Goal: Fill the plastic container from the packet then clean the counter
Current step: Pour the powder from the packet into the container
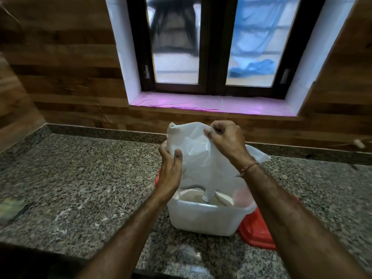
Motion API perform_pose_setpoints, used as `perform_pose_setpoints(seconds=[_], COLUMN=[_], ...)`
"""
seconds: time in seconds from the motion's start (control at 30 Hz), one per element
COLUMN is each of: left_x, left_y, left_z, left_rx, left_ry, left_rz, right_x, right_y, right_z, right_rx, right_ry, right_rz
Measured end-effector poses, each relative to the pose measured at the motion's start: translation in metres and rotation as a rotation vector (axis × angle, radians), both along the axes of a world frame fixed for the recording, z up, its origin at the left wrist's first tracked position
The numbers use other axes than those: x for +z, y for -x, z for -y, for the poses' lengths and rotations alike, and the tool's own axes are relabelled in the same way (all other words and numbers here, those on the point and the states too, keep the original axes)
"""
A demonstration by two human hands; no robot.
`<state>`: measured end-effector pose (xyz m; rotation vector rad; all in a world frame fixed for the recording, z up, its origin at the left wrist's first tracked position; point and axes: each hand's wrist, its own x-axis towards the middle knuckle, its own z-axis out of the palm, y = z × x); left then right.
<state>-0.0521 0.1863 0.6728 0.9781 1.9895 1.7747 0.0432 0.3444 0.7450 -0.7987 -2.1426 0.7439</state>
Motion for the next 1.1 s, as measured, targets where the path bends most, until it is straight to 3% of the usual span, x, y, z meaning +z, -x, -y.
perform_pose_setpoints(seconds=[0.23,0.43,0.73,0.83,1.1], left_x=[-0.004,-0.019,-0.023,-0.029,0.000], left_y=[0.007,0.018,0.022,0.024,0.017], left_z=[0.010,0.010,0.017,0.025,-0.001], left_rx=[-0.133,0.110,0.362,0.374,0.214], left_ry=[-0.118,-0.038,0.020,0.057,-0.004], left_rz=[0.258,0.112,0.039,0.005,-0.285], right_x=[-0.002,0.005,0.005,0.013,0.009], right_y=[-0.002,-0.005,-0.008,-0.013,-0.007], right_z=[-0.009,-0.016,-0.027,-0.038,-0.015], right_rx=[-0.012,0.029,-0.013,-0.010,0.029], right_ry=[0.104,0.189,0.242,0.239,0.041], right_rz=[-0.061,-0.100,-0.190,-0.211,0.077])
